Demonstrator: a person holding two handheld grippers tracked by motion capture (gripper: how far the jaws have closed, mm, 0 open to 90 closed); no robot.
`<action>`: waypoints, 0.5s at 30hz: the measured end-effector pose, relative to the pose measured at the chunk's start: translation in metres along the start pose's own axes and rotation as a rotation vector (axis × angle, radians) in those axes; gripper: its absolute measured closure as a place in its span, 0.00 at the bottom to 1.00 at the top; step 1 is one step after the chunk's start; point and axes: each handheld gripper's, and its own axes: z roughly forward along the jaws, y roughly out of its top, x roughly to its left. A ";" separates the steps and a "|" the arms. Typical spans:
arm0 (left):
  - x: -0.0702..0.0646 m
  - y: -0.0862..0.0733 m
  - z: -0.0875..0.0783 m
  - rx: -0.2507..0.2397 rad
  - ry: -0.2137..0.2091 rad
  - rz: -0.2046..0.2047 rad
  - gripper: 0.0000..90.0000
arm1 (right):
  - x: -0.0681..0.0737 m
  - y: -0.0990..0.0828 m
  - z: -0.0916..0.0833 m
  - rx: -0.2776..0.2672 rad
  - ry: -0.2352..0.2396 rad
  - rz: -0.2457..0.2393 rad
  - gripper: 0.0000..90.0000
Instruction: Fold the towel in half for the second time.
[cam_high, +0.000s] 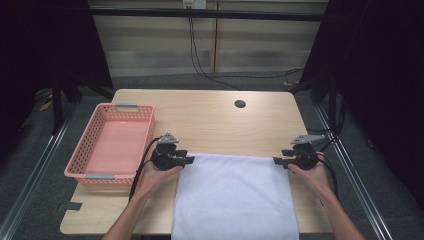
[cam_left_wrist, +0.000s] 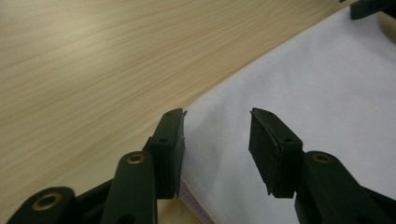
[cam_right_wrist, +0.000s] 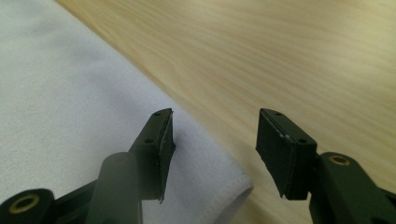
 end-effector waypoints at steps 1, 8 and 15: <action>0.002 0.000 0.002 -0.002 0.004 -0.003 0.59 | -0.001 -0.002 0.002 0.010 -0.010 0.000 0.51; 0.017 -0.004 0.012 0.026 0.061 -0.025 0.51 | -0.005 -0.010 0.006 0.041 -0.008 0.004 0.56; 0.019 -0.008 0.017 0.042 0.021 -0.006 0.52 | -0.004 -0.013 0.005 0.033 0.011 0.001 0.63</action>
